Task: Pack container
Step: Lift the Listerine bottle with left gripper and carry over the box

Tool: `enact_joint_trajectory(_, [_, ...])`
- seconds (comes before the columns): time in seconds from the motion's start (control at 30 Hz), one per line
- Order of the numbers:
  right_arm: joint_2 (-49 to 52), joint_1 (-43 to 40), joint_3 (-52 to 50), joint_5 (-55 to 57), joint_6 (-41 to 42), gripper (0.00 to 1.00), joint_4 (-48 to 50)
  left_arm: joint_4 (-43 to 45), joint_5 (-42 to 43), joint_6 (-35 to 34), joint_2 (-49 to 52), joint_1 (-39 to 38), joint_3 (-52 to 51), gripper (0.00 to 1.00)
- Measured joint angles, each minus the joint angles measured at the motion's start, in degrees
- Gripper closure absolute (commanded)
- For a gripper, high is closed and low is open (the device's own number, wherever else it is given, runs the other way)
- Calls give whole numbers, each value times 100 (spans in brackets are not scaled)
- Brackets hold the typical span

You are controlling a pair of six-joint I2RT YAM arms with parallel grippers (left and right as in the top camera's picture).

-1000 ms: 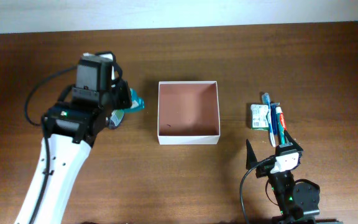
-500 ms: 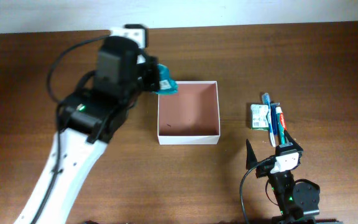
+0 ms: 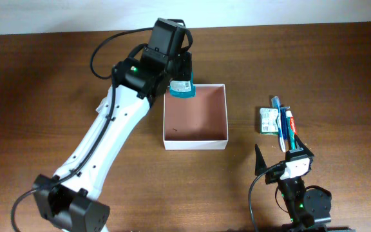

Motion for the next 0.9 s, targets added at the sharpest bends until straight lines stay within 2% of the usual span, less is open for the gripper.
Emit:
enact_joint_trajectory(0.3, [0, 0, 0, 0, -2, 2, 0, 107, -337, 0, 184, 0, 0, 72])
enact_joint_trajectory(0.9, [0, 0, 0, 0, 0, 2, 0, 116, -345, 0, 605, -31, 9, 72])
